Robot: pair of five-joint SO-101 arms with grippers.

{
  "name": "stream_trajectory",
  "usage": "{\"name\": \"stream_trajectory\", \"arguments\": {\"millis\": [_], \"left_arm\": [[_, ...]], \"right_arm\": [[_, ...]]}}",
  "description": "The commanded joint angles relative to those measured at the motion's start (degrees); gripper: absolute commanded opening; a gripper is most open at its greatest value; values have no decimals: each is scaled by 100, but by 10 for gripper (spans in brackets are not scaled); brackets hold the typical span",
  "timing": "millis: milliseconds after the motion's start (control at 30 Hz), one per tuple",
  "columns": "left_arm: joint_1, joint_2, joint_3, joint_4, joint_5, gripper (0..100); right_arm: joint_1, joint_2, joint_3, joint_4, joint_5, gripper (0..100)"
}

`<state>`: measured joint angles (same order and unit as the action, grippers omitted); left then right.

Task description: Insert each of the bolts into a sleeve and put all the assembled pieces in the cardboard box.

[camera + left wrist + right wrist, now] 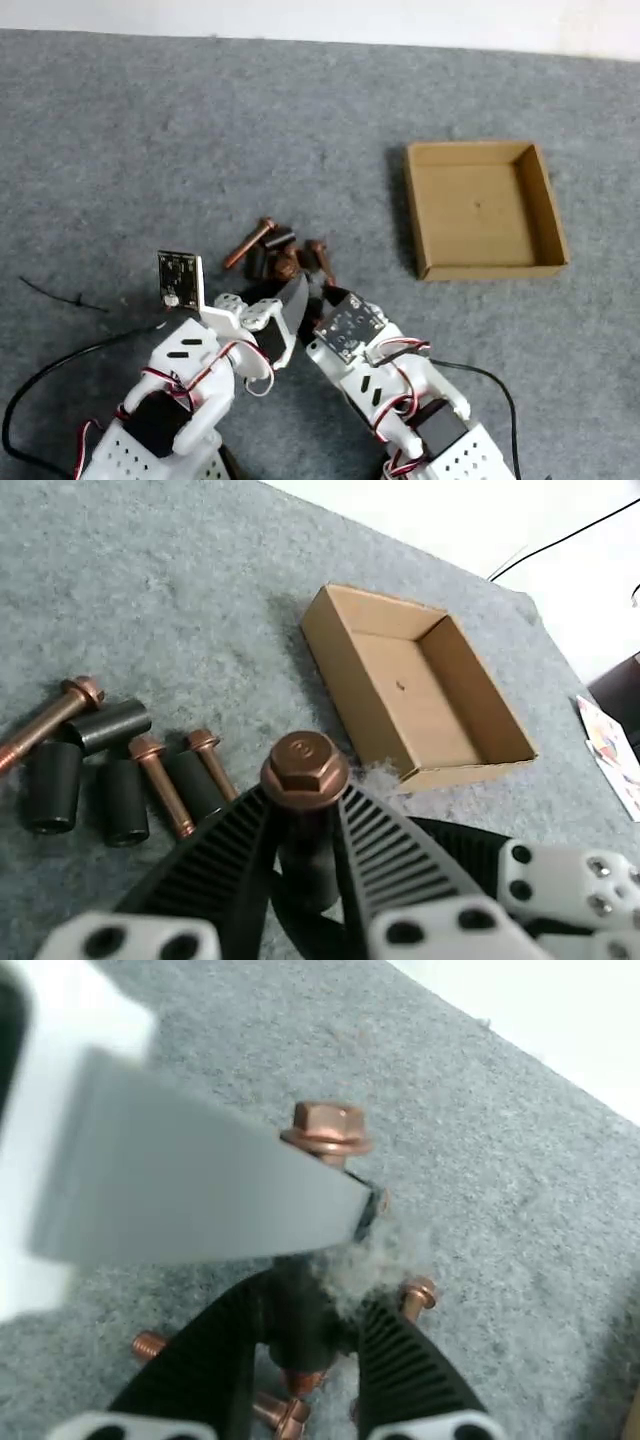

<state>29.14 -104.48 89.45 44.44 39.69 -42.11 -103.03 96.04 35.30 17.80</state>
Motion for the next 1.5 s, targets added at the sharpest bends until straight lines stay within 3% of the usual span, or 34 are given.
{"name": "stream_trajectory", "arguments": {"millis": [0, 100, 167, 433, 700, 1033, 1200, 1300, 1367, 1467], "left_arm": [[-22, -4, 66, 44, -70, 200], [-40, -4, 48, 167, -70, 354], [-163, -4, -4, 237, -26, 403], [-1859, -4, -418, 176, 1169, 371], [-2123, -4, -409, 176, 1143, 319], [-2949, -4, 321, -1029, -193, 0], [-3143, -4, 453, -1125, -1503, 4], [-3284, -4, 418, -967, -2611, 5], [-3327, -4, 330, -695, -3367, 5], [-3231, -4, 171, -35, -4598, 6]], "right_arm": [[92, -180, 532, -224, 62, 5], [92, -180, 532, -224, 62, 5], [145, -180, 532, -224, 62, 5], [365, -180, 532, -224, 53, 5], [426, -189, 514, -224, 62, 5], [1402, -189, 532, -734, 35, 5], [2475, -189, 479, -760, 26, 5], [3327, -189, 462, -813, -501, 5], [3538, -119, 356, -1147, -659, 5], [3547, 92, 207, -1253, -299, 5]]}}
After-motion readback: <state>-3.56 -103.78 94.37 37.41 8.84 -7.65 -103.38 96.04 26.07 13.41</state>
